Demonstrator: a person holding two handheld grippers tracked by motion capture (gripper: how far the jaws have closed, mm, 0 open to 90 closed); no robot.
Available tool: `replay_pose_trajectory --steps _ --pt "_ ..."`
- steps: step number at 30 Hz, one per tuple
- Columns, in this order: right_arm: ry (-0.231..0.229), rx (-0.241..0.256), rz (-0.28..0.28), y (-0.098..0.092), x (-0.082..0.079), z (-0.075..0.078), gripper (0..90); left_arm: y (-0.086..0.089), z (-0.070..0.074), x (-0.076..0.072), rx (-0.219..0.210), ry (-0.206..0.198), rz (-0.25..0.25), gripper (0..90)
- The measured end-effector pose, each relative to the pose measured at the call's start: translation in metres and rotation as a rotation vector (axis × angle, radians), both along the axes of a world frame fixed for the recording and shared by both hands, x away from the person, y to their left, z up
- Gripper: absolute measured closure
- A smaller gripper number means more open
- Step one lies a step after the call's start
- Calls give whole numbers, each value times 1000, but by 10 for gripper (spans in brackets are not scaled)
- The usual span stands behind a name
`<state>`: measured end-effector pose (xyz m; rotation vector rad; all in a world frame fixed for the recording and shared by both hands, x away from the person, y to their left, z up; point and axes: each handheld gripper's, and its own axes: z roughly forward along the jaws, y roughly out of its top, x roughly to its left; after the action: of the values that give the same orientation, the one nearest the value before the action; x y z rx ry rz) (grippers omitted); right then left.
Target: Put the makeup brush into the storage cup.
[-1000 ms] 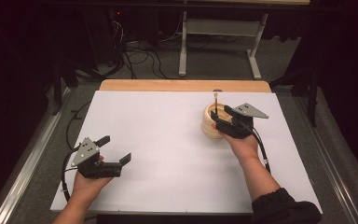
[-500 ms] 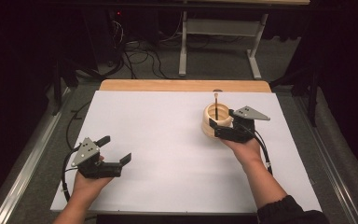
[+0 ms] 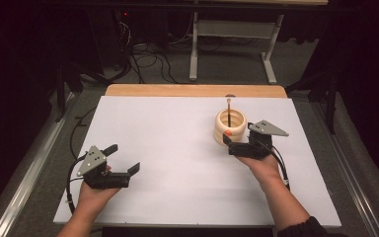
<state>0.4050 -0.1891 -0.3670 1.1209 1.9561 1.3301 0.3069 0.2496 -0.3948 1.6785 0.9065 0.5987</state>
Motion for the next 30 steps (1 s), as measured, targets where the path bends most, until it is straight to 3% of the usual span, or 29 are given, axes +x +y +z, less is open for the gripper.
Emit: replay_pose_trajectory --steps 9,13,26,30 --pt "-27 -3 19 -15 -19 -2 9 -1 -2 0 -11 11 3 3" --pt "-56 -30 29 -25 -33 -4 9 -3 -3 0 -5 15 1 3" --pt "-96 34 -11 -69 -71 -17 10 -6 -3 -7 -6 15 13 5" --pt "-75 -4 -21 -78 -82 -26 10 -6 -2 -11 -9 16 25 6"
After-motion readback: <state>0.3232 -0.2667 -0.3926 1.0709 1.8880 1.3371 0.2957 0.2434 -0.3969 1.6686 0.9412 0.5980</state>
